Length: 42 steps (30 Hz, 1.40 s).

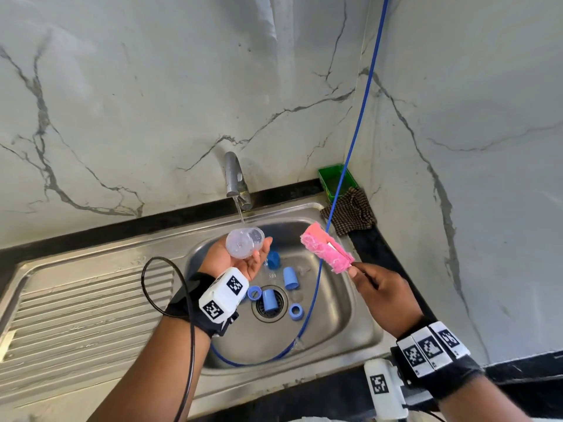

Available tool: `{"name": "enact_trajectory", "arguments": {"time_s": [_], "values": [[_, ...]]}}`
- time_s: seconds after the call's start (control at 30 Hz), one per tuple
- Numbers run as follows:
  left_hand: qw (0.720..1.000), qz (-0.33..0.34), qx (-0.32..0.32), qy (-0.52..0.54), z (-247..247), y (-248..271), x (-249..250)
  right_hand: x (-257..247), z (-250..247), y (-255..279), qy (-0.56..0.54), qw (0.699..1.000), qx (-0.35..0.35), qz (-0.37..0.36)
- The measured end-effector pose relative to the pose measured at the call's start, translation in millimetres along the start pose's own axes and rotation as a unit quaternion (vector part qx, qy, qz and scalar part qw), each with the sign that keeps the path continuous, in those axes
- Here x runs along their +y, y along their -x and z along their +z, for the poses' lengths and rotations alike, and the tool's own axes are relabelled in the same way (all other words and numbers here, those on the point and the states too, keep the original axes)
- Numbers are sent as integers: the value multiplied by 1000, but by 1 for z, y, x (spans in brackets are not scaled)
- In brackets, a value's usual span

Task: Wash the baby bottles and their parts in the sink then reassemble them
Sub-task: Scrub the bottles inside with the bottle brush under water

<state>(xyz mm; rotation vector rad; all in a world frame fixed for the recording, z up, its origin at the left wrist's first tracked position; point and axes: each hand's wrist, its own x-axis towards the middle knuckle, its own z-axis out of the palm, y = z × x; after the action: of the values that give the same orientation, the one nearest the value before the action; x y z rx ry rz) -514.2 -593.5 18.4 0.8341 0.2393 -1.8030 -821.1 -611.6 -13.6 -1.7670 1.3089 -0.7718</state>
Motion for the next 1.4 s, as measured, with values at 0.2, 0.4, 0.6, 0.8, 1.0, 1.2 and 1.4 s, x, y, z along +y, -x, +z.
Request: {"name": "enact_trajectory", "arguments": {"time_s": [0.2, 0.4, 0.6, 0.8, 1.0, 1.2, 1.4], "values": [[993, 53, 68, -77, -11, 8, -15, 0, 8, -18, 9, 999, -26, -21], [936, 105, 124, -312, -32, 33, -20, -8, 30, -33, 4, 997, -65, -46], [581, 151, 279, -749, -90, 54, -10, -30, 67, -42, 20, 989, -124, -75], [567, 226, 338, -717, -154, 106, 6, -57, 122, -39, 30, 979, -184, -85], [443, 240, 417, -756, -223, 191, 51, -82, 184, -26, 30, 973, -209, -97], [308, 137, 432, -837, -270, 235, 70, -95, 239, -16, 45, 971, -218, -91], [240, 81, 425, -869, -297, 247, 75, -112, 267, 0, 46, 971, -212, -97]]}}
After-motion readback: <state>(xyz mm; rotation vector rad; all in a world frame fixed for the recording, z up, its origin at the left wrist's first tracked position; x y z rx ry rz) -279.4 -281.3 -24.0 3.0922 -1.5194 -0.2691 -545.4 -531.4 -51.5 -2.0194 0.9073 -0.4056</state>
